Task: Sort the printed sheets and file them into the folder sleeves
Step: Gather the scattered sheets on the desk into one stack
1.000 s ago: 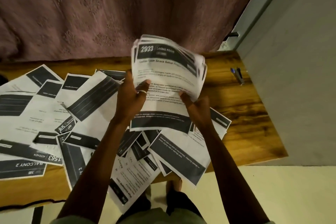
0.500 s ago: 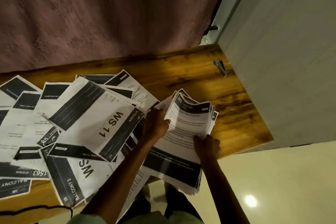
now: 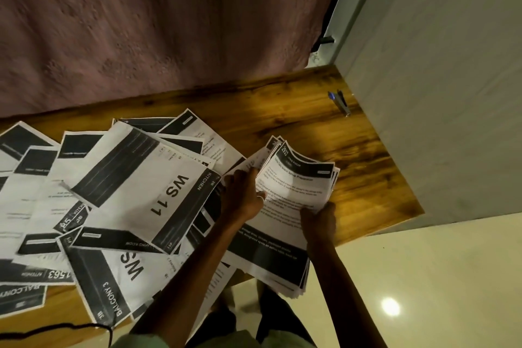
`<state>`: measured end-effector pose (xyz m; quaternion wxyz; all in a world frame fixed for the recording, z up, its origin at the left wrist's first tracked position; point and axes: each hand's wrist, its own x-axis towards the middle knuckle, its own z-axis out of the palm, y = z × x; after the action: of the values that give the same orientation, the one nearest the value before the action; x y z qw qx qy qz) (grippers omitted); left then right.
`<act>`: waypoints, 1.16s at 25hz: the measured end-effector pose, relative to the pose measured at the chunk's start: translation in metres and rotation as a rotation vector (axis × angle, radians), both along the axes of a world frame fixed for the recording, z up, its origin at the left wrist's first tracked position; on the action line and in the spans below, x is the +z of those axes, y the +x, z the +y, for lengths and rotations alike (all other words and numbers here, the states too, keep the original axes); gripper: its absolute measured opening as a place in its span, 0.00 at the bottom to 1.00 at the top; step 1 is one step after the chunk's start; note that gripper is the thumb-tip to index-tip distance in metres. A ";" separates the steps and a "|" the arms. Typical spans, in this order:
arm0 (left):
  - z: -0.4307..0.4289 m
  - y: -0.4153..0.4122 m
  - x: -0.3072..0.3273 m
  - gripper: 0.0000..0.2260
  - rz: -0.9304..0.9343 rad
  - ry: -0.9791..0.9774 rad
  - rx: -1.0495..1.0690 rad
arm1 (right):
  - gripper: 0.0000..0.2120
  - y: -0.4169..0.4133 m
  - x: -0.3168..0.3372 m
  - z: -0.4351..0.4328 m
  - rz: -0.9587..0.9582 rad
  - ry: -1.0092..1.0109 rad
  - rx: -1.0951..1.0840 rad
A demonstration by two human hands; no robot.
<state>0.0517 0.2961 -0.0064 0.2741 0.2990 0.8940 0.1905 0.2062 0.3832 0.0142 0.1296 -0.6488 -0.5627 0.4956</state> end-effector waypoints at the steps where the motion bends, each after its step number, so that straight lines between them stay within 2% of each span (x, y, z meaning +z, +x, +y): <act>1: -0.001 -0.005 0.000 0.31 0.059 -0.020 -0.024 | 0.19 -0.001 -0.001 -0.002 0.045 -0.021 -0.031; 5: 0.002 -0.027 0.000 0.31 0.075 -0.080 -0.065 | 0.21 -0.010 -0.001 -0.004 0.116 -0.084 -0.169; 11: 0.009 -0.046 0.006 0.33 0.030 -0.168 -0.138 | 0.19 -0.016 -0.007 -0.003 0.158 -0.139 -0.145; 16: 0.011 -0.051 0.019 0.29 -0.153 0.046 -0.187 | 0.16 -0.009 -0.013 0.002 0.269 -0.158 -0.115; 21: 0.015 -0.041 0.036 0.25 -0.135 0.139 -0.225 | 0.13 0.003 -0.013 0.016 0.423 -0.182 -0.013; 23: 0.003 -0.041 0.044 0.21 -0.288 0.291 -0.100 | 0.13 0.005 -0.006 0.024 0.463 -0.173 0.077; 26: -0.034 -0.042 0.059 0.18 -0.647 0.567 0.251 | 0.14 -0.003 0.011 0.036 0.568 -0.214 0.194; 29: -0.071 -0.033 0.070 0.19 -0.782 0.801 0.568 | 0.16 -0.028 0.026 0.049 0.717 -0.478 0.311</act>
<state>0.0192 0.2250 0.0635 0.3861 0.0374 0.6313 0.6715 0.1783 0.4320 0.0400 0.0870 -0.3558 -0.4428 0.8184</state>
